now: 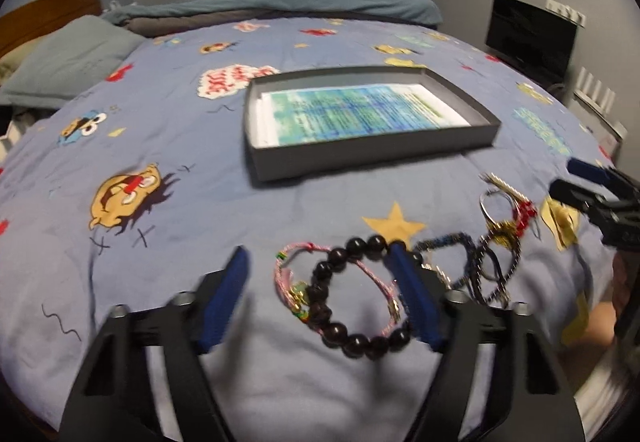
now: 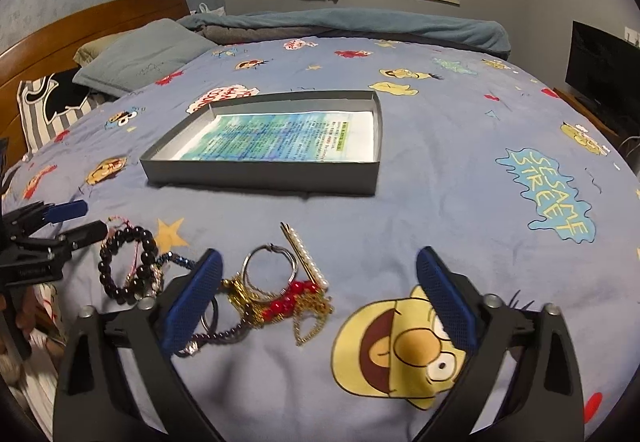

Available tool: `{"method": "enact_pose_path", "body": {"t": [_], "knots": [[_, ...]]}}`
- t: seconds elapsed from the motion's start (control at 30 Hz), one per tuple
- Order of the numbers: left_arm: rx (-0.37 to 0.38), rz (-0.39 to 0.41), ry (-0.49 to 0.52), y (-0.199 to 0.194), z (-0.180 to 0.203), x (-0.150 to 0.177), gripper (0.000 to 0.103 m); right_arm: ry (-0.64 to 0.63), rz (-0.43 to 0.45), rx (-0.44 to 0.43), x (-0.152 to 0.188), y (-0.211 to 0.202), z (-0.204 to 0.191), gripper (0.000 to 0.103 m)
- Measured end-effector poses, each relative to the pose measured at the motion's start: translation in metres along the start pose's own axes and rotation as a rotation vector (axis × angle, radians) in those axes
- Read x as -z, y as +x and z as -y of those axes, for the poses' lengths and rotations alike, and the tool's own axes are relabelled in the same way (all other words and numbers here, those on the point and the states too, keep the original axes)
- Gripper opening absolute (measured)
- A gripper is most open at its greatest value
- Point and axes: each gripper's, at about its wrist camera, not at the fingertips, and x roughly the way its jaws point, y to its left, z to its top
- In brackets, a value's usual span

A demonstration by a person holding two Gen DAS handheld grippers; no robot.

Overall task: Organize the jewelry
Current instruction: 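Grasp the black bead bracelet with the left tool while the right tool grasps the pearl hairpin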

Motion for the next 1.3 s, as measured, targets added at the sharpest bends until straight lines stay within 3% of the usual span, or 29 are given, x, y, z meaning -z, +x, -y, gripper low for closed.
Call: {"method": "enact_pose_path", "body": {"t": [0.07,0.13,0.23,0.4,0.53,0.63,0.93,1.17,1.3], "knots": [[0.030,-0.017,0.014,0.001,0.002,0.004,0.056,0.003,-0.008,-0.002,0.002,-0.001,0.003,0.081],[0.050,-0.029,0.024,0.001,0.003,0.006,0.042,0.003,-0.017,-0.001,0.003,-0.001,0.005,0.069],[0.055,-0.050,0.033,0.004,0.003,0.006,0.030,0.001,-0.043,-0.003,0.005,0.003,0.007,0.055],[0.057,-0.053,0.080,0.003,0.007,0.004,0.027,-0.010,-0.064,-0.027,0.004,0.008,0.006,0.035],[0.065,-0.073,0.090,0.007,0.008,0.006,0.025,-0.023,-0.086,-0.055,0.002,0.016,0.002,0.033],[0.061,-0.089,0.103,0.013,0.008,0.006,0.025,-0.054,-0.115,-0.058,0.002,0.027,-0.002,0.027],[0.048,-0.153,0.103,0.038,-0.003,0.006,0.025,-0.083,-0.177,-0.075,0.002,0.054,-0.005,0.026],[0.022,-0.158,0.157,0.048,0.005,0.006,0.026,-0.094,-0.196,-0.099,-0.008,0.064,-0.007,0.026],[0.023,-0.162,0.164,0.052,0.004,0.006,0.025,-0.110,-0.202,-0.100,-0.010,0.066,-0.008,0.015]]}}
